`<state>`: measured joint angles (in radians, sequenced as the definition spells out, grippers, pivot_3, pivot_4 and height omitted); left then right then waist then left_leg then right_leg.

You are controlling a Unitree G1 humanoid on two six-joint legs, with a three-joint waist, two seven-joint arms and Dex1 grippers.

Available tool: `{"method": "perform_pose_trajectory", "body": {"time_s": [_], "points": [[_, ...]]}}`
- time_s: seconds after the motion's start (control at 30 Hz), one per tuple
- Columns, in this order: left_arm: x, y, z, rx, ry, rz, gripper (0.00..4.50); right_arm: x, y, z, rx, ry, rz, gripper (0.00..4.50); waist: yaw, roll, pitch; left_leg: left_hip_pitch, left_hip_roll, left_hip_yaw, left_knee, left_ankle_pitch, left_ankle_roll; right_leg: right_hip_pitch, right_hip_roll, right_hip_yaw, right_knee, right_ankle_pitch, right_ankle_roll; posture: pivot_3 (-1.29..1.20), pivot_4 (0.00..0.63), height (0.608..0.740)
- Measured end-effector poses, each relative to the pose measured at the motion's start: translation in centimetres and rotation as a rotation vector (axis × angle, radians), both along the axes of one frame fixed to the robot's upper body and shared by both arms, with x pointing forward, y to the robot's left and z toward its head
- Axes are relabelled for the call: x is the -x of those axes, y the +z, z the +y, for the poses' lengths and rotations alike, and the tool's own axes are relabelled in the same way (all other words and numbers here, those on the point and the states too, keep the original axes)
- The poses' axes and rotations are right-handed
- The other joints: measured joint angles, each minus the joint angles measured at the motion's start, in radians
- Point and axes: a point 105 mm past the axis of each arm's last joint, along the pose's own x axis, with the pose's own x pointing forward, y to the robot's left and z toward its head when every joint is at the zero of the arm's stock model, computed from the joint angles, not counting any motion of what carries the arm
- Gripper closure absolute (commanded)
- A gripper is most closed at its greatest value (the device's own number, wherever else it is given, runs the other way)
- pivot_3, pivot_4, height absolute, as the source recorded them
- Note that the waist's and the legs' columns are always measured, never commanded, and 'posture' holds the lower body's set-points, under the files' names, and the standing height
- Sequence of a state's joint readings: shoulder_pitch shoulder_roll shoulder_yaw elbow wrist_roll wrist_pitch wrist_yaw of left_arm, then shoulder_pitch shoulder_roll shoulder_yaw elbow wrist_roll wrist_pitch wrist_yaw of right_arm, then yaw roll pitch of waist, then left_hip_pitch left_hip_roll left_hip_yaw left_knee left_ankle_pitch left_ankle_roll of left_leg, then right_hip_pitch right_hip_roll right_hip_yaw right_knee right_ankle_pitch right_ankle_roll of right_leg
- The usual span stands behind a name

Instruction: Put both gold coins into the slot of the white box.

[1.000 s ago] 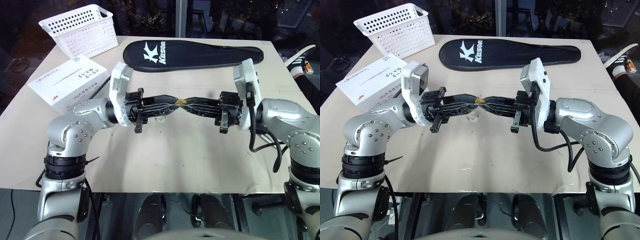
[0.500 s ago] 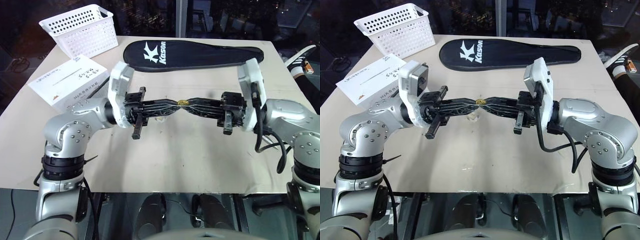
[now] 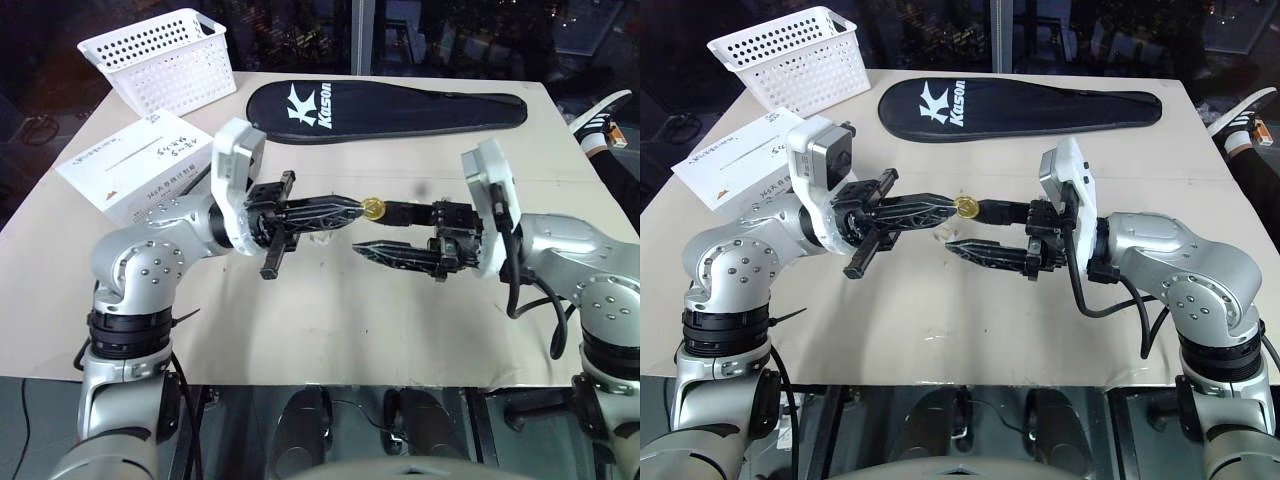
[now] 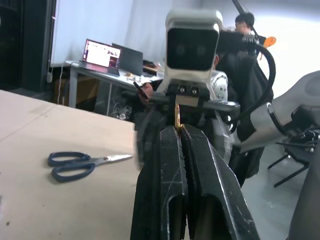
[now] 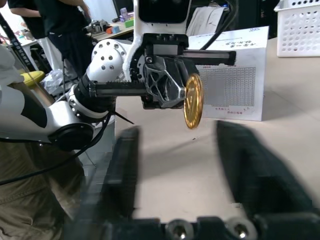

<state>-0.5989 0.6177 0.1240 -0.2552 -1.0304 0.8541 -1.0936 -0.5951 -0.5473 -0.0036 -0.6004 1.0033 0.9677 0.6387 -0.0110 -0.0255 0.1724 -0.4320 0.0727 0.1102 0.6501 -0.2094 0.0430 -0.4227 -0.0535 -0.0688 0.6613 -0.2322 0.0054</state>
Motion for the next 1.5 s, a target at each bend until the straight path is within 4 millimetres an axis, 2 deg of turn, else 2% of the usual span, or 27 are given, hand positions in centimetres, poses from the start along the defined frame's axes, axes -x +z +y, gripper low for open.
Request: {"method": "perform_pose_trajectory", "body": {"time_s": [0.03,0.17,0.33,0.4,0.43,0.47,0.5,0.6,0.7,0.8,0.9,1.03,1.2,1.5], "points": [[-0.1,0.0,0.1,0.005,0.009,0.004,4.5,0.0,0.1,-0.1,-0.002,-0.006,-0.006,0.06,0.0,0.0,0.0,0.0,0.0,0.0,0.0,0.0,0.0,0.0,0.0,0.0,0.0,0.0,0.0,0.0,0.15,0.74],[-0.4,0.5,1.2,0.022,0.077,0.013,4.5,-0.1,0.1,-0.7,0.013,-0.042,-0.032,0.06,0.0,0.0,0.0,0.0,0.0,0.0,0.0,0.0,0.0,0.0,0.0,0.0,0.0,0.0,0.0,0.0,0.15,0.74],[-2.1,1.9,4.3,0.028,0.295,-0.007,4.5,-0.2,0.5,-1.8,0.019,-0.102,-0.088,0.06,0.0,0.0,0.0,0.0,0.0,0.0,0.0,0.0,0.0,0.0,0.0,0.0,0.0,0.0,0.0,0.0,0.15,0.74],[-3.2,2.4,6.4,0.011,0.42,-0.015,4.5,-0.3,0.8,-2.3,0.026,-0.133,-0.115,0.06,-0.001,0.0,0.0,0.0,0.0,-0.001,0.0,0.0,0.0,0.0,0.0,0.0,0.0,0.0,0.0,0.0,0.15,0.74],[-4.5,3.2,9.3,-0.011,0.56,-0.017,4.5,-0.4,1.0,-2.9,0.028,-0.168,-0.134,0.06,-0.001,-0.001,0.001,0.0,0.0,0.0,0.0,0.0,0.0,-0.001,0.001,-0.001,0.0,0.0,0.0,0.0,0.15,0.74],[-4.8,3.8,10.7,-0.008,0.622,-0.024,4.5,-0.5,1.1,-3.0,0.03,-0.177,-0.139,0.06,-0.002,-0.001,0.001,0.0,0.0,0.0,0.0,0.0,0.0,-0.001,0.001,0.0,-0.001,0.0,0.0,0.0,0.15,0.74],[-5.4,4.8,12.9,-0.01,0.7,-0.036,4.5,-0.6,1.2,-3.3,0.031,-0.192,-0.147,0.06,-0.002,-0.001,0.001,0.0,0.0,0.0,0.0,0.0,0.0,-0.001,0.001,-0.001,-0.001,0.0,0.0,0.0,0.15,0.74],[-6.0,6.3,16.9,-0.025,0.815,-0.033,4.5,-0.5,1.6,-3.4,0.023,-0.199,-0.172,0.06,0.0,-0.001,0.001,-0.001,0.0,0.001,-0.001,0.0,0.0,-0.002,0.0,-0.001,-0.001,0.0,0.0,0.0,0.15,0.74],[-6.9,6.5,20.2,-0.055,0.903,-0.013,4.5,-0.5,1.9,-3.5,0.018,-0.199,-0.19,0.06,0.006,-0.001,0.001,-0.001,0.0,0.001,-0.001,0.0,0.0,-0.002,-0.001,-0.001,-0.001,0.0,0.0,0.0,0.15,0.74],[-7.9,5.4,22.6,-0.138,0.991,-0.002,4.5,-0.5,2.2,-3.6,0.008,-0.204,-0.215,0.06,0.009,-0.001,0.001,-0.002,0.0,0.001,-0.001,0.0,0.0,-0.002,-0.001,-0.001,-0.002,0.0,0.0,0.0,0.15,0.74],[-8.8,4.9,23.9,-0.182,1.023,0.002,4.5,-0.5,2.4,-3.6,-0.001,-0.209,-0.231,0.06,0.015,-0.004,0.001,-0.006,0.0,0.001,0.0,0.0,0.0,-0.006,0.0,-0.002,-0.001,0.0,0.0,0.0,0.15,0.74],[-8.7,4.7,25.2,-0.276,1.036,-0.024,4.5,-0.5,2.1,-3.7,-0.003,-0.218,-0.23,0.06,0.015,-0.005,0.001,-0.009,-0.001,0.002,0.0,0.0,0.0,-0.01,0.0,0.0,-0.001,0.0,-0.001,0.0,0.15,0.74],[-8.7,3.6,25.9,-0.348,1.033,-0.002,4.5,-0.4,2.0,-3.7,-0.008,-0.223,-0.237,0.06,0.014,-0.005,0.0,-0.018,0.0,0.001,0.003,0.0,0.0,-0.017,0.001,-0.001,0.001,0.001,-0.002,0.0,0.15,0.74],[-8.7,1.9,26.5,-0.463,1.035,0.021,4.5,-0.2,1.6,-3.8,-0.005,-0.243,-0.232,0.06,0.012,-0.006,0.0,-0.018,0.0,0.001,0.004,0.0,0.0,-0.017,0.001,-0.001,0.002,0.001,-0.001,0.0,0.15,0.74]]}}
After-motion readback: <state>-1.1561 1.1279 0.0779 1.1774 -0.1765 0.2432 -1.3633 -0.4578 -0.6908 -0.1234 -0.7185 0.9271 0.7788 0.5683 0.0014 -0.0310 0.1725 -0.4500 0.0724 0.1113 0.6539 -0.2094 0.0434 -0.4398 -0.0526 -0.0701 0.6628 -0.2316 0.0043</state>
